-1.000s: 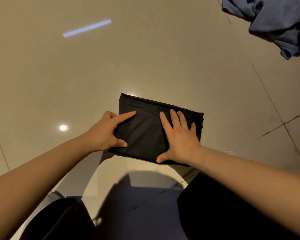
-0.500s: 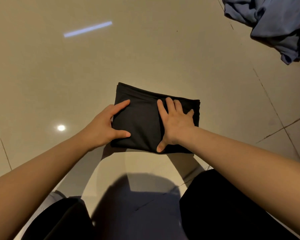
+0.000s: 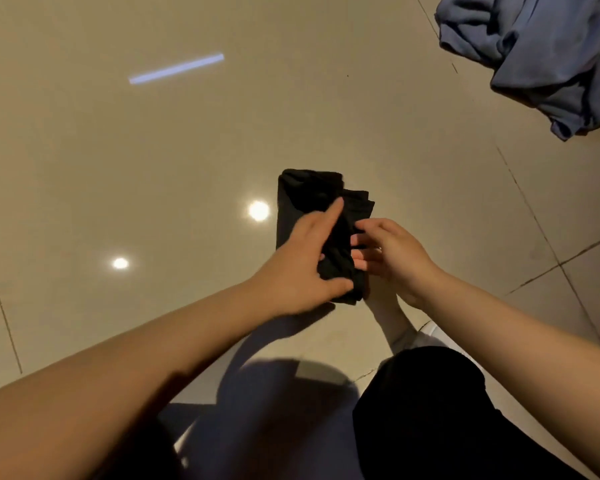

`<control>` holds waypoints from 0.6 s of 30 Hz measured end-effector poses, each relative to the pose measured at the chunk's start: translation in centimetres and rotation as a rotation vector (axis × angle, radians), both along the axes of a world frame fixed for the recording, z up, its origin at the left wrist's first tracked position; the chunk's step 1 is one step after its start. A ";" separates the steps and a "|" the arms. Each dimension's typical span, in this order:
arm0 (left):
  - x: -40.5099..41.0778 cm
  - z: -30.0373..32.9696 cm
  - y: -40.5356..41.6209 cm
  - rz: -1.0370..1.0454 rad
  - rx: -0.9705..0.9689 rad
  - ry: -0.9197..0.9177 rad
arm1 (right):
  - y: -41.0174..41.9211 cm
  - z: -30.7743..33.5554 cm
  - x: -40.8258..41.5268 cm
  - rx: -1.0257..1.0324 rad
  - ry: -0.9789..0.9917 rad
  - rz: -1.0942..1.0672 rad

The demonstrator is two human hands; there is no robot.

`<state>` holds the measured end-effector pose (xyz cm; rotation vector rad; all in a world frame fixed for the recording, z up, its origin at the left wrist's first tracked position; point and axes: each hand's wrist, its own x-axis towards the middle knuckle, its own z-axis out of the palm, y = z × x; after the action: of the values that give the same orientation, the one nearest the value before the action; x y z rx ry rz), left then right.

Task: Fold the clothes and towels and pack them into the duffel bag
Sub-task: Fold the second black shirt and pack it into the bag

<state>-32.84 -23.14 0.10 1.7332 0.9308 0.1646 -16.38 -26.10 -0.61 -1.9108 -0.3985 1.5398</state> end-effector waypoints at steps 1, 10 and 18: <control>0.5 -0.5 -0.6 -0.075 -0.006 0.020 | 0.0 0.1 0.2 0.011 0.011 -0.019; -2.5 -2.5 -3.0 -0.615 0.361 0.184 | 0.1 -0.8 -0.6 0.279 -0.667 0.469; -6.2 -5.9 -3.5 -0.570 0.691 0.356 | -1.8 -0.9 1.0 0.409 -0.985 0.631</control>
<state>-39.01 -26.61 -5.81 2.6656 0.6136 -0.2356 -15.40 -27.95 -1.51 -2.1632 -1.7154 0.5940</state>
